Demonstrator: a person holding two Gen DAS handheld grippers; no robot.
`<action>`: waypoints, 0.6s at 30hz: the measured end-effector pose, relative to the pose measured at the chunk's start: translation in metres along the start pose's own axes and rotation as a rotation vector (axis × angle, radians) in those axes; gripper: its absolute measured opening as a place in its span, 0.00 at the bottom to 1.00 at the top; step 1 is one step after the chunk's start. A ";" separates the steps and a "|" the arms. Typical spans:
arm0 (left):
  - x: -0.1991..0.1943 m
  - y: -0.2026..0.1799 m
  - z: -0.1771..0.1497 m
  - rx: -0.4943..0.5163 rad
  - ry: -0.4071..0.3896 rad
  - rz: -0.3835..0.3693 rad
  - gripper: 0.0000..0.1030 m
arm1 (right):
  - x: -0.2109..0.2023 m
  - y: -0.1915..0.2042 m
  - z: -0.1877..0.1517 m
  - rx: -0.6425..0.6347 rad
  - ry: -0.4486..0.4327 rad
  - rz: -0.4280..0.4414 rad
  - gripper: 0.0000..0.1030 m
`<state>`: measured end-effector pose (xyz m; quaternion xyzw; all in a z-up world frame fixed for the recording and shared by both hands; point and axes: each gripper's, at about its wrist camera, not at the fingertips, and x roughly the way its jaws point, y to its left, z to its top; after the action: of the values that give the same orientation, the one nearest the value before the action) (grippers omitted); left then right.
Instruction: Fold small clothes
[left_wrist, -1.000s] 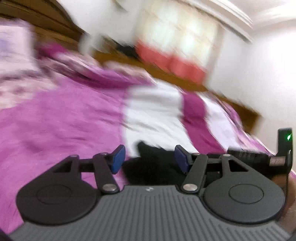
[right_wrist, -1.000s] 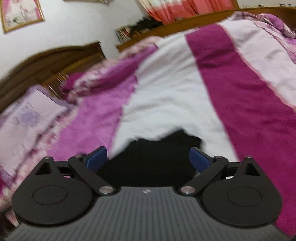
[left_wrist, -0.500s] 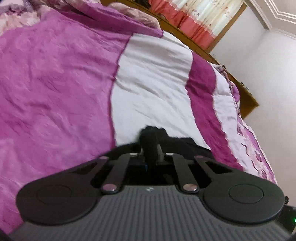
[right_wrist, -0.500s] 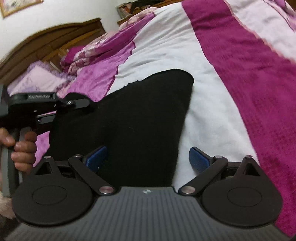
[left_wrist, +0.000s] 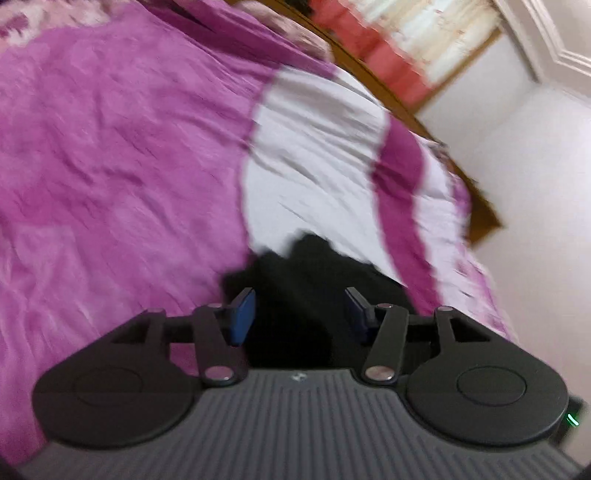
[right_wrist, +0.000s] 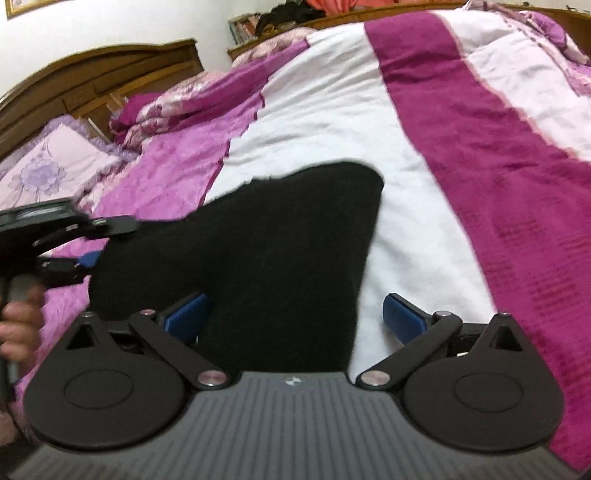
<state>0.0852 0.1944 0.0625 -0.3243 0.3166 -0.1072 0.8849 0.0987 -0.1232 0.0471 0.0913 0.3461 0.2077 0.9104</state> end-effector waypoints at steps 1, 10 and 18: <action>-0.002 -0.003 -0.004 0.008 0.021 -0.018 0.52 | -0.005 -0.002 0.002 0.005 -0.017 0.004 1.00; -0.003 -0.002 -0.039 0.055 0.089 -0.006 0.15 | -0.012 -0.019 0.017 0.058 -0.056 0.016 1.00; -0.043 -0.019 -0.028 0.125 -0.006 0.008 0.11 | 0.002 -0.012 0.009 0.032 -0.015 0.017 1.00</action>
<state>0.0344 0.1831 0.0798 -0.2672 0.3080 -0.1223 0.9049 0.1100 -0.1327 0.0491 0.1103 0.3416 0.2092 0.9096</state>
